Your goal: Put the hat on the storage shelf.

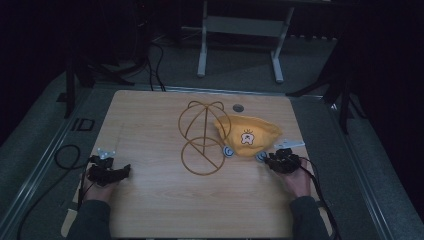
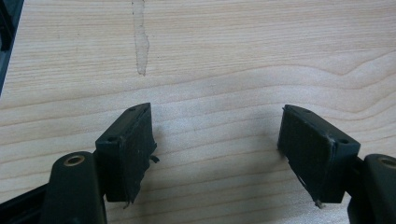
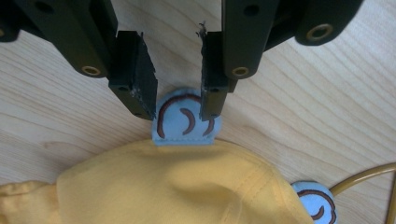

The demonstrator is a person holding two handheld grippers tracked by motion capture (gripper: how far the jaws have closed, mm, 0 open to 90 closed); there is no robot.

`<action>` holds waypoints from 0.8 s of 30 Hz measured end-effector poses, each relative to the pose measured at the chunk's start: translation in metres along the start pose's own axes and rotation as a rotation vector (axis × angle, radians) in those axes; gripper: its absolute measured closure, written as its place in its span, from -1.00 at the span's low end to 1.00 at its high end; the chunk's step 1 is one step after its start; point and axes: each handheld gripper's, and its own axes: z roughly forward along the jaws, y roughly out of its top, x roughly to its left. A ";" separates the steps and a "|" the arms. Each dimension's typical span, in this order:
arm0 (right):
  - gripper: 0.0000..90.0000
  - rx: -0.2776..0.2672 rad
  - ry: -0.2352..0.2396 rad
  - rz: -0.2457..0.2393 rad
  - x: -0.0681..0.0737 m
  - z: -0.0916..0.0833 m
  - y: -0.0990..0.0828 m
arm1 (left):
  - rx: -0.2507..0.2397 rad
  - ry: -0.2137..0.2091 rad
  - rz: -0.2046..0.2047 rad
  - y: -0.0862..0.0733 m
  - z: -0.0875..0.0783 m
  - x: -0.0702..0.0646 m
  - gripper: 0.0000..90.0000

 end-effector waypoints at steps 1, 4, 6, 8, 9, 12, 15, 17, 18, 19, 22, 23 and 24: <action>0.43 0.002 -0.002 -0.001 0.000 0.001 0.001 | 0.000 0.000 0.000 0.000 0.000 0.000 -0.40; 0.36 0.009 0.004 -0.002 0.002 0.004 0.005 | 0.000 0.000 0.000 0.000 0.000 0.000 -0.40; 0.31 0.021 0.007 0.000 0.003 0.006 0.007 | 0.000 0.000 0.000 0.000 0.000 0.000 -0.40; 0.27 0.027 0.000 -0.002 0.004 0.009 0.008 | -0.001 0.000 -0.001 0.000 0.000 0.000 -0.40; 0.26 0.028 0.002 0.002 0.004 0.010 0.008 | -0.001 0.000 -0.001 0.000 0.000 0.000 -0.40; 0.23 0.039 -0.005 0.016 0.004 0.015 0.009 | -0.001 0.000 0.000 0.000 0.000 0.000 -0.40; 0.22 0.052 -0.009 0.025 0.002 0.020 0.009 | -0.001 0.000 0.000 0.000 0.000 0.000 -0.40; 0.23 0.045 -0.006 0.034 0.001 0.021 0.010 | -0.002 -0.001 -0.001 0.000 0.000 0.000 -0.40; 0.23 0.039 -0.001 0.042 0.000 0.021 0.010 | -0.001 -0.001 0.000 0.000 0.000 0.000 -0.40; 0.23 0.037 0.002 0.047 0.000 0.021 0.010 | -0.001 -0.001 0.000 0.000 0.000 0.000 -0.40; 0.22 0.038 0.005 0.050 -0.001 0.023 0.011 | -0.002 -0.001 0.000 0.000 0.000 0.000 -0.40; 0.22 0.041 0.009 0.057 -0.002 0.024 0.011 | -0.001 0.000 0.000 0.000 0.000 0.000 -0.40; 0.22 0.044 0.012 0.056 -0.002 0.025 0.011 | -0.001 0.000 0.000 0.000 0.000 0.000 -0.40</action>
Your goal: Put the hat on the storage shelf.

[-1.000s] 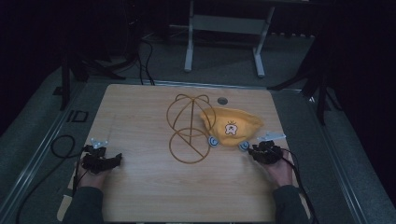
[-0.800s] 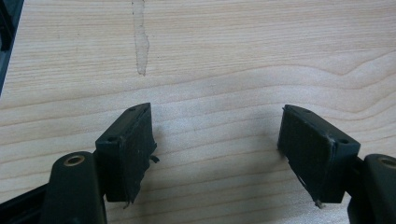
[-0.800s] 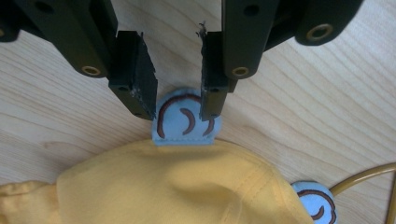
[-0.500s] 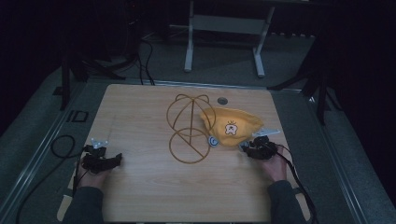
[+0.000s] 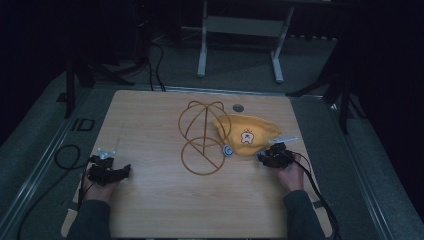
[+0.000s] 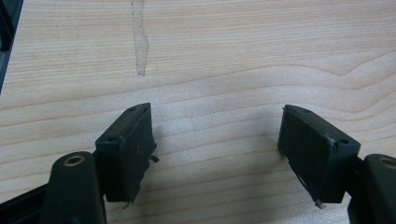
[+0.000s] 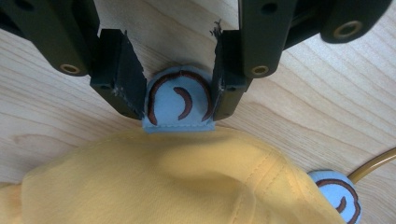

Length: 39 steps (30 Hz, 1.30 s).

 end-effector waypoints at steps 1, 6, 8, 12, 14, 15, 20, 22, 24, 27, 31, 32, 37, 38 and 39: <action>0.23 0.005 0.002 0.004 0.000 0.001 0.000 | -0.001 0.000 0.000 0.000 0.000 0.000 -0.40; 0.30 0.021 0.009 0.004 0.000 0.004 0.002 | 0.000 0.000 0.000 0.000 0.000 0.000 -0.40; 0.37 0.036 0.009 0.014 0.001 0.005 0.002 | 0.000 0.000 -0.001 0.000 0.000 0.000 -0.40; 0.55 0.046 -0.012 0.013 0.004 0.006 0.004 | 0.000 0.000 0.000 0.000 0.000 0.000 -0.40; 0.63 0.051 -0.014 0.009 0.005 0.006 0.005 | 0.000 -0.001 0.001 0.000 0.000 0.000 -0.40; 0.66 0.051 -0.015 0.009 0.006 0.007 0.005 | 0.000 -0.001 0.001 0.000 0.000 0.000 -0.40; 0.77 0.061 -0.030 0.000 0.010 0.006 0.006 | 0.001 -0.001 0.001 0.000 0.000 0.000 -0.40; 0.79 0.060 -0.041 -0.008 0.012 0.006 0.007 | 0.001 -0.001 0.001 0.000 0.000 0.000 -0.40; 0.80 0.057 -0.044 -0.012 0.013 0.005 0.006 | 0.001 -0.001 0.001 0.000 0.000 0.000 -0.40; 0.81 0.056 -0.037 -0.020 0.015 0.004 0.005 | 0.001 -0.001 0.001 0.000 0.000 0.000 -0.40; 0.81 0.053 -0.033 -0.024 0.016 0.002 0.005 | 0.001 -0.001 0.001 0.000 0.000 0.000 -0.40; 0.81 0.049 -0.031 -0.024 0.016 0.001 0.005 | 0.001 -0.001 0.001 0.000 0.000 0.000 -0.40; 0.81 0.032 -0.024 -0.027 0.017 -0.004 0.007 | 0.001 -0.001 0.001 0.000 0.000 0.000 -0.40; 0.81 0.028 -0.023 -0.026 0.017 -0.006 0.007 | 0.001 -0.001 0.001 0.000 0.000 0.000 -0.40; 0.81 0.027 -0.024 -0.028 0.017 -0.007 0.007 | 0.001 -0.001 0.001 0.000 0.000 0.000 -0.40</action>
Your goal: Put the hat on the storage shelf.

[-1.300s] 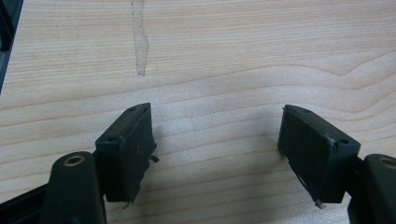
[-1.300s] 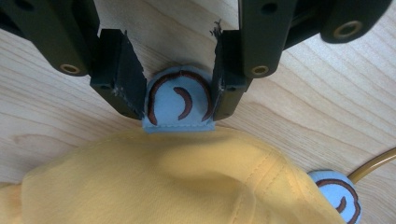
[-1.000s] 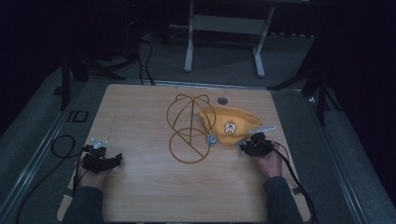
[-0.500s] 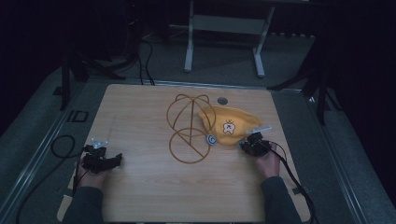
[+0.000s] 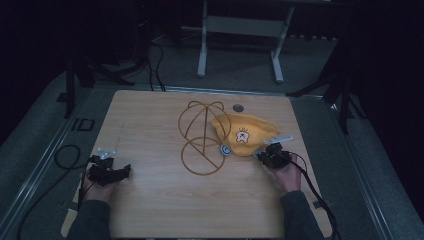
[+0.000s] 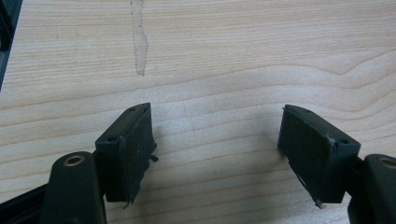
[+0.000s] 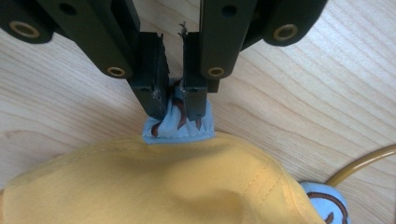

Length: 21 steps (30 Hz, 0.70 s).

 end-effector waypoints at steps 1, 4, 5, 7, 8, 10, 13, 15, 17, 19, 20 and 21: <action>0.81 -0.005 -0.001 -0.002 0.000 -0.001 0.000 | 0.000 0.000 0.000 0.000 0.000 0.000 -0.40; 0.81 -0.015 -0.002 -0.010 0.001 -0.005 0.002 | 0.000 0.000 0.000 0.000 0.000 0.000 -0.40; 0.81 -0.018 -0.001 -0.011 0.002 -0.007 0.003 | 0.000 0.000 0.000 0.000 0.000 0.000 -0.40; 0.81 -0.027 -0.001 -0.015 0.003 -0.009 0.005 | 0.000 0.000 0.000 0.000 0.000 0.000 -0.40; 0.81 -0.031 0.000 -0.020 0.004 -0.011 0.005 | 0.000 0.000 0.000 0.000 0.000 0.000 -0.40; 0.81 -0.038 0.001 -0.022 0.005 -0.013 0.007 | 0.000 0.000 0.000 0.000 0.000 0.000 -0.40; 0.81 -0.045 0.003 -0.028 0.007 -0.018 0.010 | 0.000 0.000 0.000 0.000 0.000 0.000 -0.40; 0.81 -0.050 0.001 -0.041 0.008 -0.020 0.012 | 0.000 0.000 0.000 0.000 0.000 0.000 -0.40; 0.81 -0.058 -0.003 -0.048 0.009 -0.023 0.014 | 0.000 0.000 0.000 0.000 0.000 0.000 -0.40; 0.81 -0.065 -0.003 -0.048 0.009 -0.026 0.015 | 0.000 0.000 0.000 0.000 0.000 0.000 -0.40; 0.81 -0.069 -0.001 -0.048 0.009 -0.027 0.016 | -0.001 0.000 0.000 0.000 0.000 0.000 -0.40; 0.81 -0.072 -0.002 -0.050 0.009 -0.029 0.017 | -0.001 0.000 0.000 0.000 0.000 0.000 -0.40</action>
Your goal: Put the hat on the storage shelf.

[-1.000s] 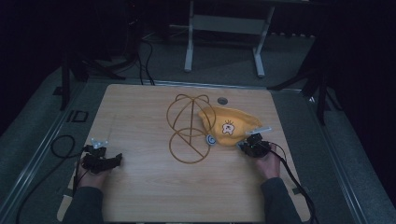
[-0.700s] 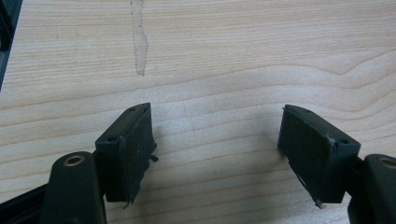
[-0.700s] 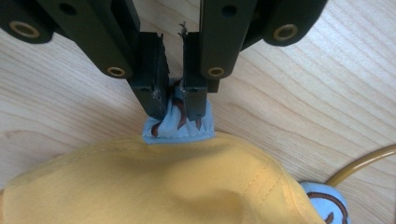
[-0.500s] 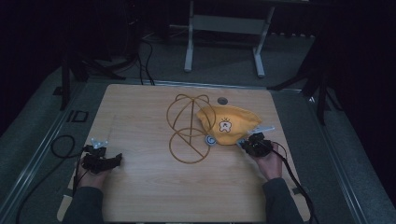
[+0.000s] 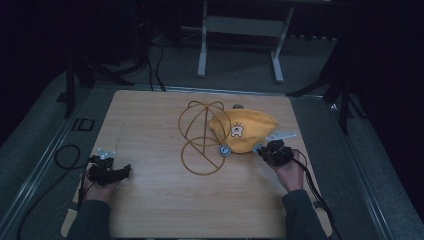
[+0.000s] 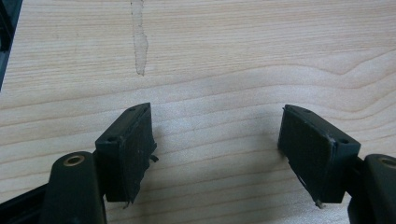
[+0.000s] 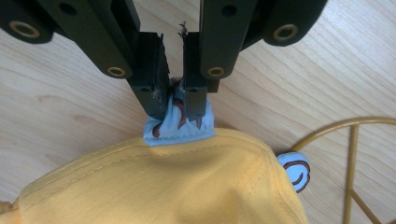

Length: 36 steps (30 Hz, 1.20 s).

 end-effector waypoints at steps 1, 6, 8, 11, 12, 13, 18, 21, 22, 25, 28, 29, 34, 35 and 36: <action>0.81 -0.007 0.002 0.000 0.000 -0.001 0.001 | 0.000 0.000 0.000 0.000 0.000 0.000 -0.40; 0.81 -0.029 0.007 -0.012 0.002 -0.009 0.007 | 0.000 0.000 0.000 0.000 0.000 0.000 -0.40; 0.81 -0.030 0.019 -0.016 0.002 -0.012 0.009 | 0.000 0.000 0.000 0.000 0.000 0.000 -0.40; 0.81 -0.036 0.021 -0.023 0.002 -0.015 0.012 | 0.000 0.000 0.000 0.000 0.000 0.000 -0.40; 0.81 -0.039 0.020 -0.028 0.002 -0.017 0.013 | 0.000 0.000 0.001 0.000 0.000 0.000 -0.40; 0.81 -0.042 0.020 -0.025 0.003 -0.018 0.014 | 0.000 0.000 0.001 0.000 0.000 0.000 -0.40; 0.81 -0.059 0.026 -0.031 0.002 -0.023 0.019 | 0.003 0.000 0.004 0.000 0.000 0.000 -0.40; 0.81 -0.063 0.027 -0.031 0.003 -0.025 0.022 | 0.003 -0.001 0.005 0.000 0.000 0.000 -0.40; 0.81 -0.062 0.029 -0.023 0.003 -0.026 0.022 | 0.003 -0.001 0.004 0.000 0.000 0.000 -0.40; 0.81 -0.064 0.026 -0.034 0.002 -0.028 0.025 | 0.004 -0.001 0.006 0.000 0.000 0.000 -0.40; 0.81 -0.069 0.024 -0.039 0.002 -0.031 0.027 | 0.004 -0.001 0.006 0.000 0.000 0.000 -0.40; 0.81 -0.071 0.025 -0.040 0.002 -0.033 0.028 | 0.004 -0.002 0.006 0.000 0.000 0.000 -0.40; 0.81 -0.090 0.022 -0.052 0.003 -0.040 0.033 | 0.006 -0.001 0.007 0.000 -0.001 0.000 -0.40; 0.81 -0.092 0.022 -0.055 0.003 -0.041 0.034 | 0.005 -0.001 0.007 0.000 -0.001 0.000 -0.40; 0.81 -0.093 0.021 -0.056 0.004 -0.043 0.035 | 0.004 -0.001 0.005 0.000 0.000 0.000 -0.40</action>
